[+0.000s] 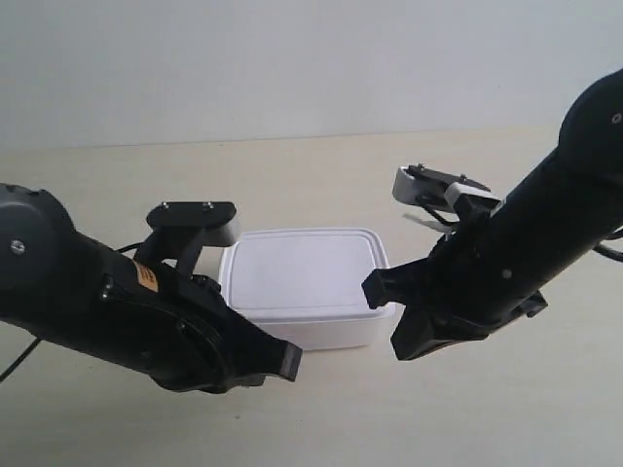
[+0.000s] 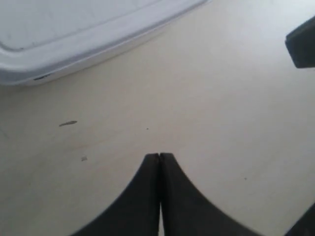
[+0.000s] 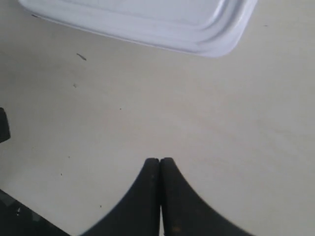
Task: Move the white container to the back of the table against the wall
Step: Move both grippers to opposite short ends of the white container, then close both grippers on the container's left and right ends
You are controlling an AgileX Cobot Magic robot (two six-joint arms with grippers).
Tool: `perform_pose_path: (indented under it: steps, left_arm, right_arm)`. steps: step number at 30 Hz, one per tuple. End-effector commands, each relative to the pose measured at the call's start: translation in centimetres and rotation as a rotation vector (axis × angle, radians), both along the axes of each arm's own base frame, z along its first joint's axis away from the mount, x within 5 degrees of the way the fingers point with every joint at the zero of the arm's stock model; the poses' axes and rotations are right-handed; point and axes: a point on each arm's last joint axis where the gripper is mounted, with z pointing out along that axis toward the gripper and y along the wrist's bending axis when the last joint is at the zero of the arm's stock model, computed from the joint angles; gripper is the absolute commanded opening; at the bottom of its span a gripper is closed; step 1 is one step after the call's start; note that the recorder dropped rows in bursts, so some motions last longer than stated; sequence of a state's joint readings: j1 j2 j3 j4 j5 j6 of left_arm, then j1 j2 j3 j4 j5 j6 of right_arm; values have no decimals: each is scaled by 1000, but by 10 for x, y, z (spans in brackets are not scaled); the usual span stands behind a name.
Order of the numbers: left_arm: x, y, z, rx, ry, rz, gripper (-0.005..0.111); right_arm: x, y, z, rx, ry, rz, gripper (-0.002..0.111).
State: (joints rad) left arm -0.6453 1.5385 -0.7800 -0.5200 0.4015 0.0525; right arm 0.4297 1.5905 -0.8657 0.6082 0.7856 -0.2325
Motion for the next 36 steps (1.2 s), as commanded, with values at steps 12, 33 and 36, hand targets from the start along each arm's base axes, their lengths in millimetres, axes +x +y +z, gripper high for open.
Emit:
perform_pose_path:
  steps: [12,33,36]
  left_arm:
    - [23,-8,-61,81,19,82,0]
    - [45,-16,-85,109,-76,100,0]
    - [50,-19,-87,106,-81,101,0]
  right_arm:
    - [22,16,-57,58,-5,-19,0]
    - [29,17,-64,63,-34,-66,0]
    - [29,17,-64,63,-34,-66,0]
